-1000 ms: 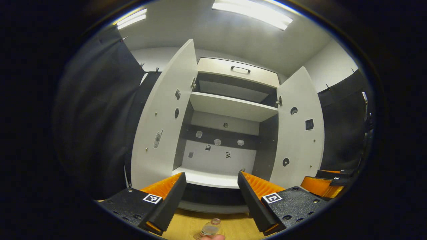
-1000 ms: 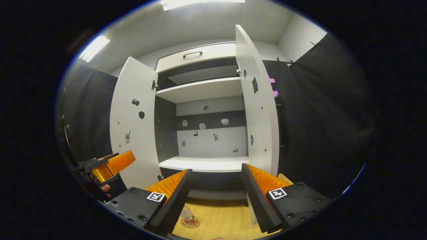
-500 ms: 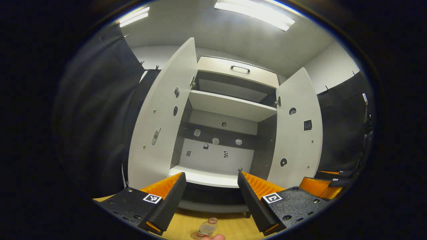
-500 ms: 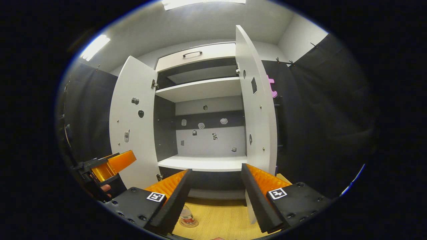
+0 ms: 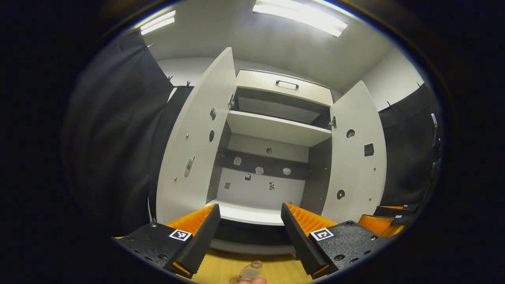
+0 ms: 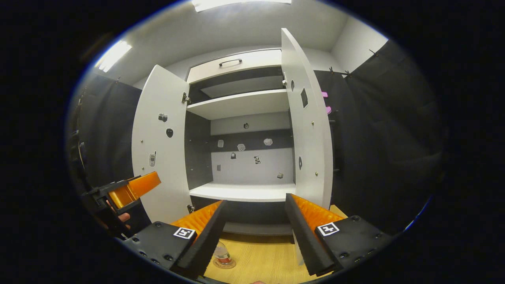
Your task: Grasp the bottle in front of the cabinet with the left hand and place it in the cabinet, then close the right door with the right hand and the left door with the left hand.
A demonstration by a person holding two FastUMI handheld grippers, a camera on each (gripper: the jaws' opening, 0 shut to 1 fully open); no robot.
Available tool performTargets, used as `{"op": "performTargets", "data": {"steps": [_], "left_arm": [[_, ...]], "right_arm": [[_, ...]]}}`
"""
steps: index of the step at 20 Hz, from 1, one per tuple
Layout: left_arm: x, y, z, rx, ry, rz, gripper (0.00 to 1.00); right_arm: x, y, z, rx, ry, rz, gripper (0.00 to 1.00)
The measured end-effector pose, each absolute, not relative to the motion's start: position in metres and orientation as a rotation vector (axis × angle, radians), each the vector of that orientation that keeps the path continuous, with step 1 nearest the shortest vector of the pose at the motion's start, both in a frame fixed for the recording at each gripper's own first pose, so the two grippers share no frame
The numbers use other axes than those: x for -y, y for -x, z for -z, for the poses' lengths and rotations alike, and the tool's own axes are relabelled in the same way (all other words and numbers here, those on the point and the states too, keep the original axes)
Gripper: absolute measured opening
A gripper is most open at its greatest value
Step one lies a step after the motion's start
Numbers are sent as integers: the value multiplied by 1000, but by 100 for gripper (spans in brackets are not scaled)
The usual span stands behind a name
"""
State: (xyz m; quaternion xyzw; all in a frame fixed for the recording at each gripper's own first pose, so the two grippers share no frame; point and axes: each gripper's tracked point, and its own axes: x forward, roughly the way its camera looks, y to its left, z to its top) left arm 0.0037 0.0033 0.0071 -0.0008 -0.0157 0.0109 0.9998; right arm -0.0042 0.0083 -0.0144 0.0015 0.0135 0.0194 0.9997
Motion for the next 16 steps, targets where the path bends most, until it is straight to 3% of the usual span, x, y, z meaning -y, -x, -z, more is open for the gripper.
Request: {"op": "performTargets", "data": {"steps": [5, 9, 16], "left_arm": [[28, -28, 23, -14, 68, 91, 94], [50, -41, 88, -57, 18, 167, 95], [31, -40, 241, -195, -8, 92, 95]], "right_arm": [[-6, 3, 18, -34, -9, -32, 96], [7, 5, 21, -43, 19, 5, 96], [20, 12, 31, -65, 46, 39, 96]]}}
